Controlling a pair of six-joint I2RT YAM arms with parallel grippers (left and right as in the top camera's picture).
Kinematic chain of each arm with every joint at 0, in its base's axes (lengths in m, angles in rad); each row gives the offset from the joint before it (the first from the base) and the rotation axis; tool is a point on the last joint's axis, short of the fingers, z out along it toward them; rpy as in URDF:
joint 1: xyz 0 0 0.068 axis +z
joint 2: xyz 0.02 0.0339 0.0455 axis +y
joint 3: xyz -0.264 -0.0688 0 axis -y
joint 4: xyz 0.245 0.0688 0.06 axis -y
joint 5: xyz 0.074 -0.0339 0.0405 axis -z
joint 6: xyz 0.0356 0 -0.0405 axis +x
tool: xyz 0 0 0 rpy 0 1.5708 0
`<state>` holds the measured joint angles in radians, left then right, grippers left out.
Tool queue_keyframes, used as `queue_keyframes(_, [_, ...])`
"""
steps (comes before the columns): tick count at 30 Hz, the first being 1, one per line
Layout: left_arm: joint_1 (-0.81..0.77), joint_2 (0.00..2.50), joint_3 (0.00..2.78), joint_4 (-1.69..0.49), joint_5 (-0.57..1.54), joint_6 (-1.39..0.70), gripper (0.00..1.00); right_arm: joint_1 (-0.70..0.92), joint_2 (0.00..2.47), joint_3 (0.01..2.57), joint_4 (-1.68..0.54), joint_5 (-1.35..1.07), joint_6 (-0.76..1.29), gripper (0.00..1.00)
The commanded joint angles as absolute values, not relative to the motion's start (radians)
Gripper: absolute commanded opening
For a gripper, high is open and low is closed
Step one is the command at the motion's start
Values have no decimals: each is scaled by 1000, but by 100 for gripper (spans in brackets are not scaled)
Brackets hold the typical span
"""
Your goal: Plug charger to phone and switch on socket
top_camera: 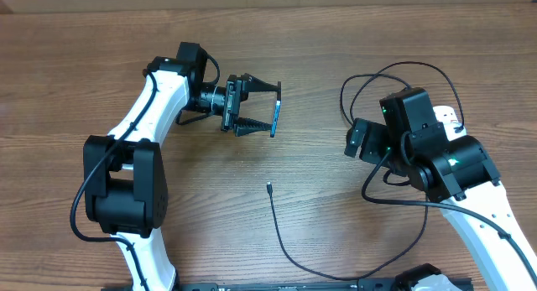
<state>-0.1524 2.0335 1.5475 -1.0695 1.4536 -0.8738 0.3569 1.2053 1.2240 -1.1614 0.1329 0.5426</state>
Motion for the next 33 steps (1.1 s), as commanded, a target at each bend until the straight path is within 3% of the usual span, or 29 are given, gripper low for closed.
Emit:
queue_keyframes(1, [-149,2034,1574,-1068,1486,-887,70,358,1191,1249,-1153,273,551,100])
queue_keyframes(10, [-149,2034,1574,-1068,1486,-879,70,351,1191,1249,-1095,306,555,100])
queue_keyframes(24, [-150,2034,1574,-1069,1493,-872,70,60,1191,1248,-1101,305,562,100])
queue_keyframes(33, [-150,2034,1574,-1069,1495,-877,70,30,1191,1248,-1079,290,562,100])
